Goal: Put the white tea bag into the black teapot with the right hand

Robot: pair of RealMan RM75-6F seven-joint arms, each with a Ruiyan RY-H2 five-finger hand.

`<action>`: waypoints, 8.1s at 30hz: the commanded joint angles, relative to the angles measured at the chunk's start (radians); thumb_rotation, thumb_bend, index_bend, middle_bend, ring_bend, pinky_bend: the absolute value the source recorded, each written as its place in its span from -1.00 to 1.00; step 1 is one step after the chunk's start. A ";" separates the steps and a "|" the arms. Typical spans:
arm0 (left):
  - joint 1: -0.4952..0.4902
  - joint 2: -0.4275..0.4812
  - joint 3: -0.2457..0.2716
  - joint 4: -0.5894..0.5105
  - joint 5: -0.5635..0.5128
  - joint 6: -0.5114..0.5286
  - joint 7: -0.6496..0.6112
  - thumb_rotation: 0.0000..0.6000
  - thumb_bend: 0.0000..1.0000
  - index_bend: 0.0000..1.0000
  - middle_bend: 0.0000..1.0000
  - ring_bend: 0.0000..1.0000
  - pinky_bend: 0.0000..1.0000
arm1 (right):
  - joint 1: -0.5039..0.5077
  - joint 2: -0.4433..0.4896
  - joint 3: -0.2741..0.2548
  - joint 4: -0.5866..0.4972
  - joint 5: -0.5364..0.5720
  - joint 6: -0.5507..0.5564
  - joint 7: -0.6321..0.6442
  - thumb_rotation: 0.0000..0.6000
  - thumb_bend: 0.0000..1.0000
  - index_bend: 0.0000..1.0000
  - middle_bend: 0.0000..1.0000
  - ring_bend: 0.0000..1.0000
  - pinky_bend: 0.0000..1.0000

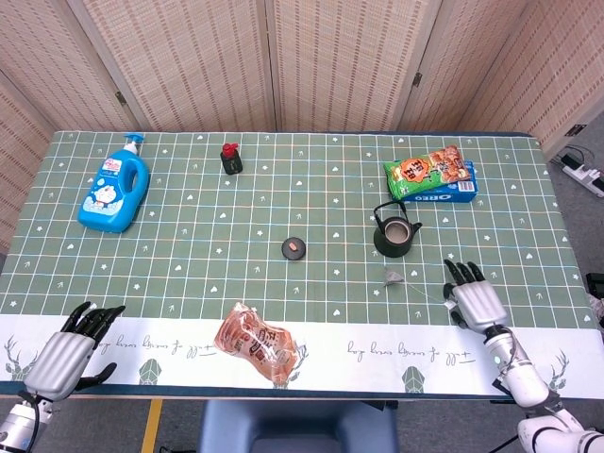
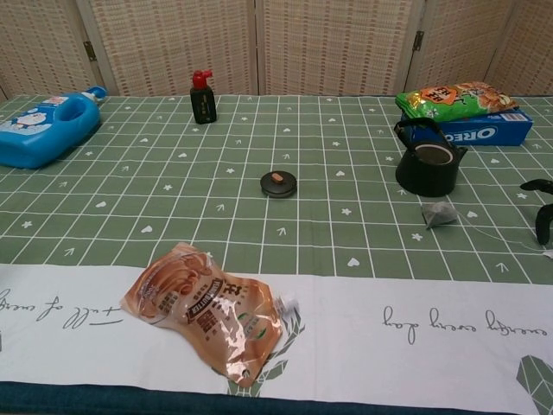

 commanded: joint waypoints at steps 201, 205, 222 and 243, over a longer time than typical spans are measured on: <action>-0.006 0.037 -0.020 0.030 -0.024 0.007 -0.112 1.00 -0.37 -1.00 -0.80 -0.82 -0.92 | 0.363 0.435 0.166 -0.473 0.707 -0.474 -0.051 1.00 -0.26 -0.85 0.86 0.54 0.35; -0.007 0.035 -0.020 0.031 -0.028 0.002 -0.109 1.00 -0.37 -1.00 -0.80 -0.82 -0.92 | 0.374 0.459 0.203 -0.437 0.678 -0.582 0.061 1.00 -0.26 -0.82 0.87 0.55 0.36; -0.006 0.038 -0.020 0.033 -0.026 0.005 -0.117 1.00 -0.37 -1.00 -0.80 -0.82 -0.92 | 0.564 0.442 0.008 -0.359 0.775 -0.574 0.091 1.00 -0.26 -0.81 0.87 0.54 0.36; -0.010 0.043 -0.032 0.042 -0.050 -0.003 -0.147 1.00 -0.37 -1.00 -0.80 -0.82 -0.92 | 0.819 0.285 -0.223 -0.229 1.044 -0.596 0.048 1.00 -0.26 -0.75 0.87 0.54 0.36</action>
